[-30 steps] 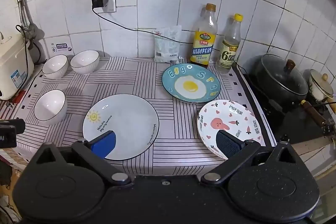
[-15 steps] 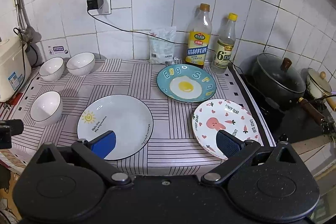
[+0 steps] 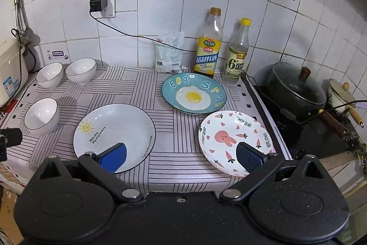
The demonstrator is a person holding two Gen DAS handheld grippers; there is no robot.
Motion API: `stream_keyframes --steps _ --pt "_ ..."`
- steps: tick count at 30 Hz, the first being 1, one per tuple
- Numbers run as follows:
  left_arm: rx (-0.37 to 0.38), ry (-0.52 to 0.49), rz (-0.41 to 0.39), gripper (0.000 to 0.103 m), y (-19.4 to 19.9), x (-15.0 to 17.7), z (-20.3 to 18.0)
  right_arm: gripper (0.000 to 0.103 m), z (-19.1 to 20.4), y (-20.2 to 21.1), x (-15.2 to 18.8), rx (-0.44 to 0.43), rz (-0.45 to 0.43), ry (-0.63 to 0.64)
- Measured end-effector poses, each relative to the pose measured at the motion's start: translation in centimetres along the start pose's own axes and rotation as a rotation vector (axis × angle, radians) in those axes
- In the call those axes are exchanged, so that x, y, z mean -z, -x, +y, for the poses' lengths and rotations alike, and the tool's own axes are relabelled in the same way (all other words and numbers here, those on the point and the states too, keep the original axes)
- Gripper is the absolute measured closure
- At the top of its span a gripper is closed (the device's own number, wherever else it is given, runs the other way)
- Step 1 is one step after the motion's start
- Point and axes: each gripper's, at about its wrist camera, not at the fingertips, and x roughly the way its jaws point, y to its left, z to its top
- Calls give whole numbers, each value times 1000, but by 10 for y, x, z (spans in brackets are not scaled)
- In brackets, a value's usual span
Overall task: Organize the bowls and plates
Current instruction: 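Move both grippers toward the white sun-print plate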
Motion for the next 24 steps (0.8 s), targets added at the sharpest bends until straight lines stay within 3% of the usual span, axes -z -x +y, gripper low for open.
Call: stream_keyframes --steps 17,24 --pt "29 -17 0 0 5 13 -16 0 -5 3 20 17 -67 54" --pt "14 -28 -3 0 5 16 -16 0 -9 3 22 14 -56 40"
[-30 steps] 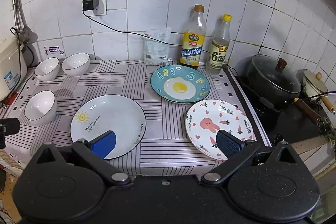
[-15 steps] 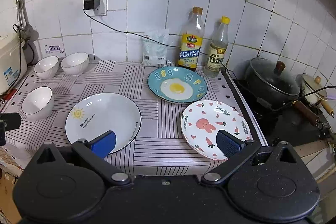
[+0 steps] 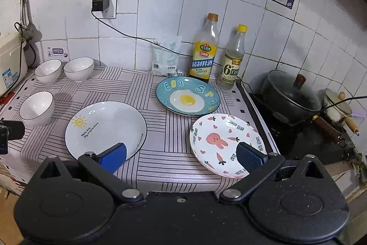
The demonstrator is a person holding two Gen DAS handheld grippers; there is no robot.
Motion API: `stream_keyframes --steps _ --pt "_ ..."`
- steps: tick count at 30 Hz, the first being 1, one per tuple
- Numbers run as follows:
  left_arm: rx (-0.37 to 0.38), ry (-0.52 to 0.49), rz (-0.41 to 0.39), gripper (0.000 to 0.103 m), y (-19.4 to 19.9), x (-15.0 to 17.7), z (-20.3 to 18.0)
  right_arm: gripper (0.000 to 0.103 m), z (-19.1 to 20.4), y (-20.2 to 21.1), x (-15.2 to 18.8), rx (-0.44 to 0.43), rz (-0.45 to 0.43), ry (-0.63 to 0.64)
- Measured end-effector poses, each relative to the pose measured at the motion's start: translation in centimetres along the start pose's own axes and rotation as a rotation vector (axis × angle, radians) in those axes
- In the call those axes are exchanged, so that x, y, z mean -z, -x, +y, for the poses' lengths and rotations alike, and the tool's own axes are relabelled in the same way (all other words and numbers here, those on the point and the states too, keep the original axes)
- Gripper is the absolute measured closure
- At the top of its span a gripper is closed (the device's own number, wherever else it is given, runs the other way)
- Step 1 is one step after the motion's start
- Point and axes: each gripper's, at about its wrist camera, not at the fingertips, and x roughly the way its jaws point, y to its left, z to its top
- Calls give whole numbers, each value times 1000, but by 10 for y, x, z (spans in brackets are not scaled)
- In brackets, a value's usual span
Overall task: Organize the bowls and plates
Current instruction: 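Move both grippers toward the white sun-print plate, then close both grippers together on the rim of the white sun-print plate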
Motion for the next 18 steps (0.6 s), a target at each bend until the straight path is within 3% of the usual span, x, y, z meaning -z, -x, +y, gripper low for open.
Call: stream_keyframes --steps 7,12,18 --pt "-5 -18 -9 0 -1 -6 -3 0 -5 0 1 -20 15 2" --pt "24 7 14 0 -17 -12 7 0 -11 0 0 -145 17 -59" --pt "147 10 49 0 -62 -10 20 5 -4 -23 11 -304 -9 -128"
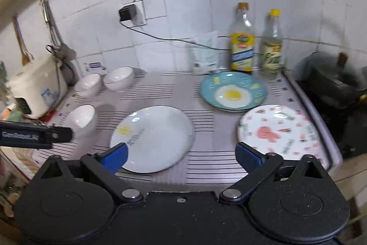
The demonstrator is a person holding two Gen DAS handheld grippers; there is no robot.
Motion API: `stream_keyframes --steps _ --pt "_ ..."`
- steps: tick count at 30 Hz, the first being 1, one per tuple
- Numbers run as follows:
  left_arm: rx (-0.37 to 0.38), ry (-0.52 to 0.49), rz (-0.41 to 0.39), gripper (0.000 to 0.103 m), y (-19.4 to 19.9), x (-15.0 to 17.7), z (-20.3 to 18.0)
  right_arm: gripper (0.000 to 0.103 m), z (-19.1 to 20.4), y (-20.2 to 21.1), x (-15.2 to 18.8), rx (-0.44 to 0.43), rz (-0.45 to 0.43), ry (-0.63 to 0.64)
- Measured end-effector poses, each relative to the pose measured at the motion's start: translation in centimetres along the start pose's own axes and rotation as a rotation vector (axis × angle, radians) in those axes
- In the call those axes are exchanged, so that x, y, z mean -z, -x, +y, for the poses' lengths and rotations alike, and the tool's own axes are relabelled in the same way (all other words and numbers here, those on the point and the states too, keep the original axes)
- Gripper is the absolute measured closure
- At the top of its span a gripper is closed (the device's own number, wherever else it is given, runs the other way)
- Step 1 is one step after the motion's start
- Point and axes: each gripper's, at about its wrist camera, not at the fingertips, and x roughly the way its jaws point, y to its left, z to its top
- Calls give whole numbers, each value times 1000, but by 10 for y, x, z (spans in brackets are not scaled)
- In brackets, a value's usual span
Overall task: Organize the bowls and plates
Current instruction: 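Close both grippers together on the rim of the white sun-print plate, then lift the sun-print plate with both grippers and carry it toward the bowls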
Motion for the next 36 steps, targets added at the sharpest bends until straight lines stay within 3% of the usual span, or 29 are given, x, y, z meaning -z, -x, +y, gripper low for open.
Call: stream_keyframes --steps 5,7,13,18,20,23,28,36 --pt "14 40 36 6 -46 3 9 12 -4 -40 13 -90 -35 -58" --pt "17 51 72 13 -69 4 12 15 -8 -57 17 -124 -62 -78" --pt "12 85 148 17 -127 9 18 26 -21 -125 26 -79 -13 -124" --pt "47 108 183 33 -155 11 24 48 -36 -159 36 -84 71 -190" --pt "46 124 192 56 -161 12 27 65 -36 -164 38 -90 82 -193" --pt "68 129 208 66 -166 13 30 83 -36 -169 39 -113 100 -202" --pt "113 131 224 78 -173 9 29 84 -37 -173 35 -125 123 -200" --pt "104 121 195 78 -182 11 19 82 -45 -190 41 -197 108 -246"
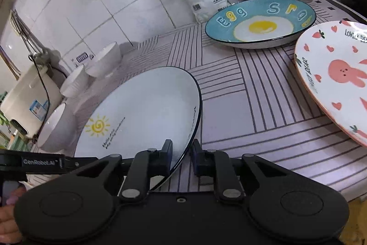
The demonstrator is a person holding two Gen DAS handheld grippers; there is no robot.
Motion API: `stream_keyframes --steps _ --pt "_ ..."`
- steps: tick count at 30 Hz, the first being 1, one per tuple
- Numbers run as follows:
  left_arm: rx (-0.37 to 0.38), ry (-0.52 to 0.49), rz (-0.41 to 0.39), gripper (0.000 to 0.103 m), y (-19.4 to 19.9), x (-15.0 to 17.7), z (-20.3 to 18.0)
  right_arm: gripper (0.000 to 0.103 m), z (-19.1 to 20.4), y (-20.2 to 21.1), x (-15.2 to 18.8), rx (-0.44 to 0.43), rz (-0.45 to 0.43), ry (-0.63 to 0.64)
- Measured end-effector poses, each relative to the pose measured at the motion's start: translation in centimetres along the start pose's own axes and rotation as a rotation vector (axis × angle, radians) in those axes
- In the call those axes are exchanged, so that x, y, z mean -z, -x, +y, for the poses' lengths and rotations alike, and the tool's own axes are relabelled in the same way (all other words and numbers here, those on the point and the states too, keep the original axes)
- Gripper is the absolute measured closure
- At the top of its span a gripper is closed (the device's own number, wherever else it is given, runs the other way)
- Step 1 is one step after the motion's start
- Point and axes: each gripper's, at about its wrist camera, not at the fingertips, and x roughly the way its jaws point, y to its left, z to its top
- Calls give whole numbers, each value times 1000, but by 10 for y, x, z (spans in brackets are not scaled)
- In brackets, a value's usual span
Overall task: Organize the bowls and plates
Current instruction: 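Lift the sun-print plate with both grippers and carry it toward the bowls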
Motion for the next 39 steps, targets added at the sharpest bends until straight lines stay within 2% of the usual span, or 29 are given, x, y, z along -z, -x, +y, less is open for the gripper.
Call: stream_keyframes --steps 5,8,11,17,26,34,39 --pt "-3 -20 -14 78 5 -3 2 82 7 3 -4 6 17 64" --pt "9 7 -15 78 5 -9 7 82 6 1 -9 -7 19 65" --pt "21 24 -29 78 6 -20 10 82 9 -2 -19 -23 -1 79" --pt "16 -2 -48 78 4 -53 5 82 13 -14 -46 -47 -37 118" --pt "2 5 -78 78 -19 -100 3 81 16 -47 -82 -60 -85 120" --pt "1 42 -41 78 -46 -135 12 81 20 -88 -101 -28 -73 146" --pt "-24 23 -41 78 -55 -146 11 81 20 -103 -107 -14 -55 134"
